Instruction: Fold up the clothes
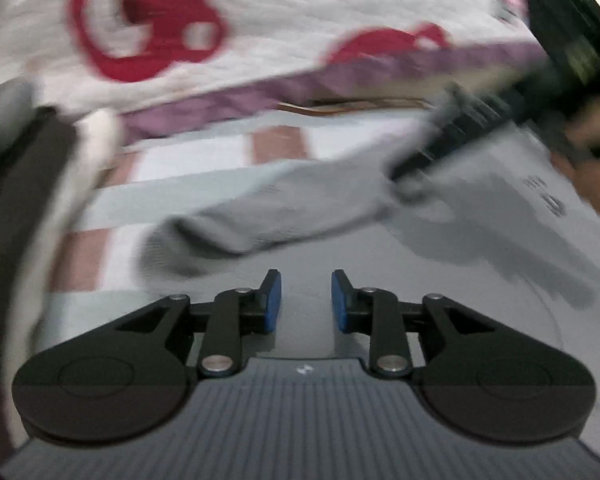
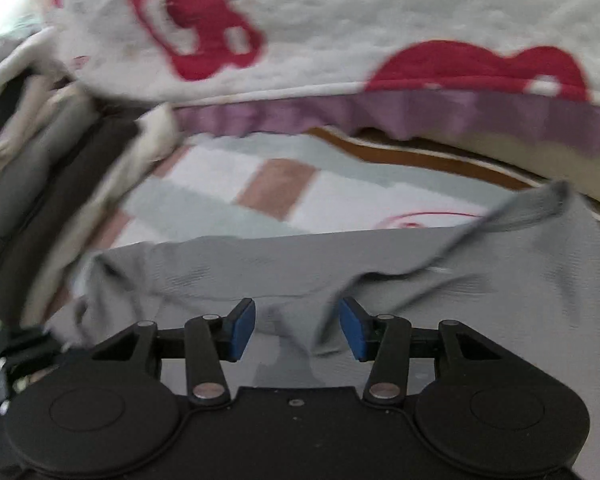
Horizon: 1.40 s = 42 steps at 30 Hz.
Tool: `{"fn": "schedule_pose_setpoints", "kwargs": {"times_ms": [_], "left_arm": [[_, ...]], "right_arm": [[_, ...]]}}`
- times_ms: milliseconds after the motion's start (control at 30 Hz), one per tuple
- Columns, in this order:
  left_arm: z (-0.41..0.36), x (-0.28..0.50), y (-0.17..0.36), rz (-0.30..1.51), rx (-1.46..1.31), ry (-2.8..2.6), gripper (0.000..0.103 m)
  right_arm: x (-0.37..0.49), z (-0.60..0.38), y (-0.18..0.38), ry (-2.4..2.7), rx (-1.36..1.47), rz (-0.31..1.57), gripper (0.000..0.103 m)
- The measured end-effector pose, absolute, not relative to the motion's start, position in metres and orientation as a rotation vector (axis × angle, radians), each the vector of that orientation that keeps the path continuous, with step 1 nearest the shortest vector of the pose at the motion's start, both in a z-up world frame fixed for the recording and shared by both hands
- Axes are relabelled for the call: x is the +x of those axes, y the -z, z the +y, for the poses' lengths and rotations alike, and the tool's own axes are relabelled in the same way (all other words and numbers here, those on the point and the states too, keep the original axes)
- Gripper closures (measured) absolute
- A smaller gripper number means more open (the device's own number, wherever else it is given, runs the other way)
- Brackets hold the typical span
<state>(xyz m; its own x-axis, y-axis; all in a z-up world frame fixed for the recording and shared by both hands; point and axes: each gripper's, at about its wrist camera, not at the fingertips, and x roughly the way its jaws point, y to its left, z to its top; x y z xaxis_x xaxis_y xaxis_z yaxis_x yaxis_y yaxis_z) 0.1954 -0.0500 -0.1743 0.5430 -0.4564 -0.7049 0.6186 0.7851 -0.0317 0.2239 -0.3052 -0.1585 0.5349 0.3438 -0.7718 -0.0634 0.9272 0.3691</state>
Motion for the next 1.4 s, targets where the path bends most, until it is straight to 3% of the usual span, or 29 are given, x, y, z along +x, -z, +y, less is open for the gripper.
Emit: {"fn": "schedule_pose_setpoints", "kwargs": {"times_ms": [167, 267, 333, 367, 533, 633, 700, 733, 767, 1033, 1100, 1133, 1333, 1367, 1400], "left_arm": [[-0.01, 0.208, 0.174, 0.85, -0.159, 0.522, 0.073], [-0.031, 0.197, 0.172, 0.803, -0.024, 0.533, 0.067], [-0.047, 0.185, 0.172, 0.763, 0.101, 0.57, 0.053], [-0.052, 0.18, 0.175, 0.76, 0.137, 0.6, 0.05], [-0.08, 0.157, 0.191, 0.642, 0.578, 0.58, 0.05], [-0.073, 0.165, 0.197, 0.683, 0.616, 0.535, 0.051], [-0.061, 0.176, 0.195, 0.745, 0.548, 0.516, 0.067], [-0.053, 0.184, 0.192, 0.776, 0.505, 0.496, 0.094], [-0.045, 0.189, 0.189, 0.783, 0.482, 0.458, 0.099], [0.043, 0.217, 0.169, 0.78, 0.177, 0.092, 0.096], [0.058, 0.223, 0.171, 0.789, 0.127, 0.054, 0.096], [0.063, 0.223, 0.169, 0.786, 0.072, 0.076, 0.096], [0.068, 0.213, 0.152, 0.713, -0.061, 0.193, 0.077], [0.07, 0.212, 0.15, 0.711, -0.08, 0.216, 0.069], [0.074, 0.21, 0.148, 0.71, -0.108, 0.228, 0.066]], "right_arm": [[0.229, -0.304, 0.178, -0.25, 0.232, 0.981, 0.047], [0.229, -0.306, 0.183, -0.262, 0.219, 0.961, 0.049], [0.23, -0.3, 0.184, -0.266, 0.202, 0.914, 0.075], [0.231, -0.296, 0.182, -0.28, 0.19, 0.896, 0.098], [0.251, -0.283, 0.151, -0.291, 0.108, 0.804, 0.098], [0.272, -0.282, 0.126, -0.278, 0.052, 0.761, 0.098], [0.285, -0.284, 0.118, -0.271, 0.046, 0.763, 0.098], [0.292, -0.286, 0.117, -0.266, 0.058, 0.768, 0.098], [0.297, -0.287, 0.117, -0.263, 0.063, 0.774, 0.098], [0.333, -0.281, 0.143, -0.215, -0.018, 0.873, 0.099], [0.337, -0.279, 0.146, -0.196, -0.031, 0.885, 0.082], [0.338, -0.281, 0.146, -0.18, -0.026, 0.872, 0.081], [0.316, -0.307, 0.129, -0.073, 0.112, 0.771, 0.078], [0.306, -0.313, 0.125, -0.07, 0.134, 0.754, 0.073], [0.293, -0.318, 0.122, -0.071, 0.157, 0.739, 0.067]]}}
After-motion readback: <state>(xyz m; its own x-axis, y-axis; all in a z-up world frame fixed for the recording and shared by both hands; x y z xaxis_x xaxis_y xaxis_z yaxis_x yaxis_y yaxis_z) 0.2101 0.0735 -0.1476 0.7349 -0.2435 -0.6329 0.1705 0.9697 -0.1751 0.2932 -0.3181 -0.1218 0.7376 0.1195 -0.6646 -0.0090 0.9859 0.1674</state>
